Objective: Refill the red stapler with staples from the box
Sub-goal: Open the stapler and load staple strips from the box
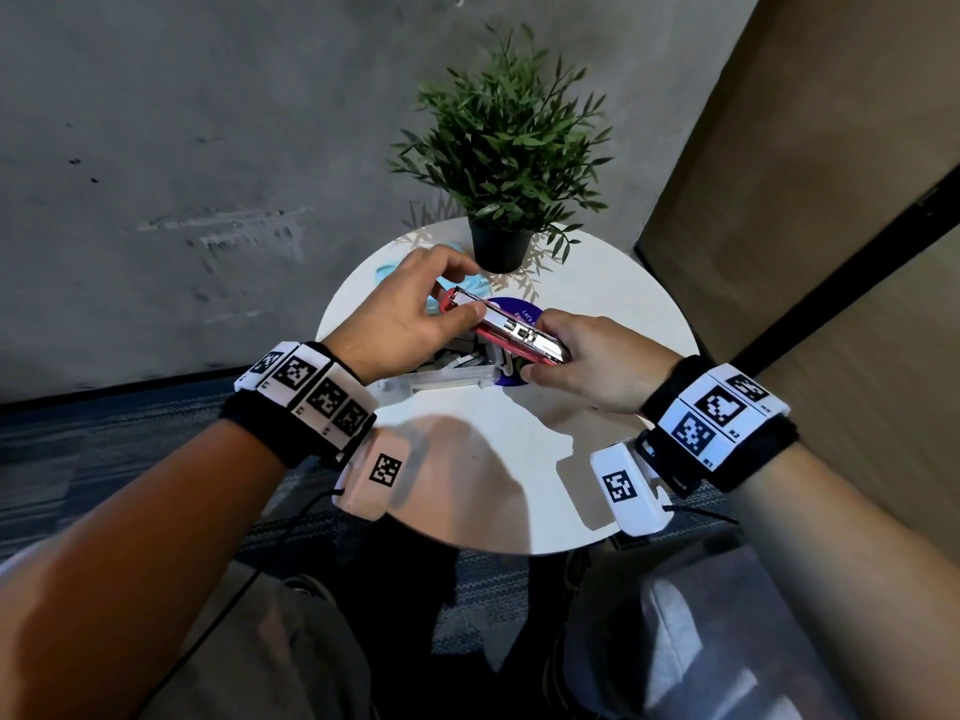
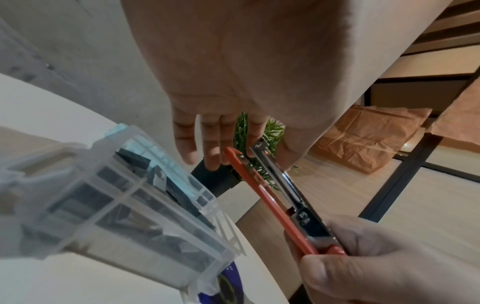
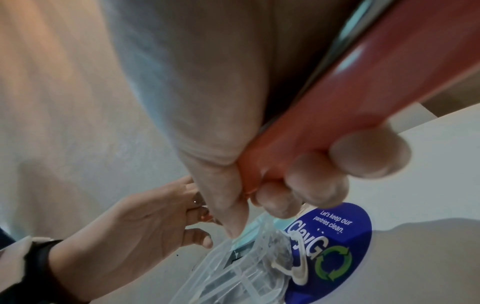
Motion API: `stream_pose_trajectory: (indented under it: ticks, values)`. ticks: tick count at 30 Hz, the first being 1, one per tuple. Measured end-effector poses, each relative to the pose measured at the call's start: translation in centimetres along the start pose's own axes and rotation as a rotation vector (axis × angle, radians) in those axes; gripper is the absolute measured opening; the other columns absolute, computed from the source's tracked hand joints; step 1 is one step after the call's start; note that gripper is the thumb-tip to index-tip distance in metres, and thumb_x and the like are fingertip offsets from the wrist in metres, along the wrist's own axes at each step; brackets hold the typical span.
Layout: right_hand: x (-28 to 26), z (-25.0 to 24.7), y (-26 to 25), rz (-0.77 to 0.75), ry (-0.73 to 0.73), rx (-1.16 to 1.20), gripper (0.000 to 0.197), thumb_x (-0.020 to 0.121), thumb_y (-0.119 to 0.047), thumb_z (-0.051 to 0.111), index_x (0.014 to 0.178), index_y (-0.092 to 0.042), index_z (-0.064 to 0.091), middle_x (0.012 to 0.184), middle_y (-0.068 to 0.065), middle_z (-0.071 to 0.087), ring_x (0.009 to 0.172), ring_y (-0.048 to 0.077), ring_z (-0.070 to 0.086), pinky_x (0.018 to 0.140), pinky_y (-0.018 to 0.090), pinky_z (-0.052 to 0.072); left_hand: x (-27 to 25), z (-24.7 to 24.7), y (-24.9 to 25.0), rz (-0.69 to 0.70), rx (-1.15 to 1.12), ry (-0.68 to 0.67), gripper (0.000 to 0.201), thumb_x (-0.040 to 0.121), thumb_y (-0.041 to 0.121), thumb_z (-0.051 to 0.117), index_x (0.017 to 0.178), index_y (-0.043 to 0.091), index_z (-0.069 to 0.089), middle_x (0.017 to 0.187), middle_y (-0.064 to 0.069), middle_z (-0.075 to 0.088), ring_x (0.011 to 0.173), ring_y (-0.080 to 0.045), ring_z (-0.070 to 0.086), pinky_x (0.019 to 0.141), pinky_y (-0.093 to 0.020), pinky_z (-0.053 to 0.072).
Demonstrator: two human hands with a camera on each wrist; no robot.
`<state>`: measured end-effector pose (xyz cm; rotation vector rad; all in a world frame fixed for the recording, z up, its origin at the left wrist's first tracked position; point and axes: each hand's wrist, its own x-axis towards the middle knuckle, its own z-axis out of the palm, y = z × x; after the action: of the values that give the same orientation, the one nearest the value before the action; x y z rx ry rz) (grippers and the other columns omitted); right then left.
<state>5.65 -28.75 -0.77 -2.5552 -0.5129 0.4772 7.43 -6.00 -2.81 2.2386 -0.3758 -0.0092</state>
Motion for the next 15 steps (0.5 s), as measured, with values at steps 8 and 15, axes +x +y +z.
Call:
stream_pose_trajectory:
  ticks: [8,15]
  values:
    - [-0.05,0.1,0.12,-0.022,-0.016,-0.01,0.025,0.089,-0.032,0.069,0.104,-0.018,0.056,0.09,0.0,0.065,0.075,0.017,0.057,0.062,0.025,0.04,0.22,0.02,0.04,-0.153,-0.253,-0.064,0.026,0.076,0.035,0.054,0.101,0.037,0.062,0.101,-0.012,0.07,0.089,-0.048,0.066,0.079,-0.066,0.053]
    - [-0.09,-0.37,0.33,-0.031,-0.004,0.001,0.023,0.087,-0.032,0.071,0.104,-0.021,0.06,0.089,-0.003,0.065,0.079,0.017,0.059,0.064,0.026,0.041,-0.2,-0.4,0.58,0.021,-0.108,-0.261,0.037,0.084,0.025,0.077,0.118,0.025,0.063,0.111,0.004,0.066,0.095,-0.008,0.065,0.081,-0.019,0.05]
